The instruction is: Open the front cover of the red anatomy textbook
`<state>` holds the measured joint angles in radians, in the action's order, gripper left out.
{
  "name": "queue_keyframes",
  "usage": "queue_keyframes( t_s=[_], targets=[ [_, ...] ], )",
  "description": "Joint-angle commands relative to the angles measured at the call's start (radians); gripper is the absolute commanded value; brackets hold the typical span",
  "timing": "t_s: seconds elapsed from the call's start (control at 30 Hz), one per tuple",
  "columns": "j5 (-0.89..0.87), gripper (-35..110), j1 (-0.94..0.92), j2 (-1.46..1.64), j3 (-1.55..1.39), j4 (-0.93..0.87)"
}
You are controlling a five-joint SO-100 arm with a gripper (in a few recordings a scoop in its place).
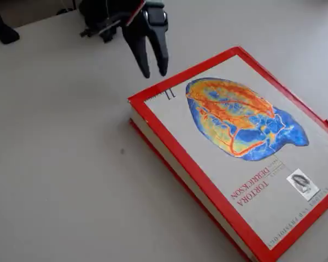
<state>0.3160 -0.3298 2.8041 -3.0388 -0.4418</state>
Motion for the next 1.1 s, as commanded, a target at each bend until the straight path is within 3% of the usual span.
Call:
queue_keyframes(
  t_s=[0.0,0.4,0.77,1.07],
  targets=[
    [-0.002,21,-0.015,-0.146,0.146,0.089],
    [0.005,21,-0.061,-0.485,0.342,0.175],
    [0.011,21,-0.071,-0.368,0.368,-0.067],
    [0.051,21,-0.094,-0.534,0.370,0.132]
  ],
)
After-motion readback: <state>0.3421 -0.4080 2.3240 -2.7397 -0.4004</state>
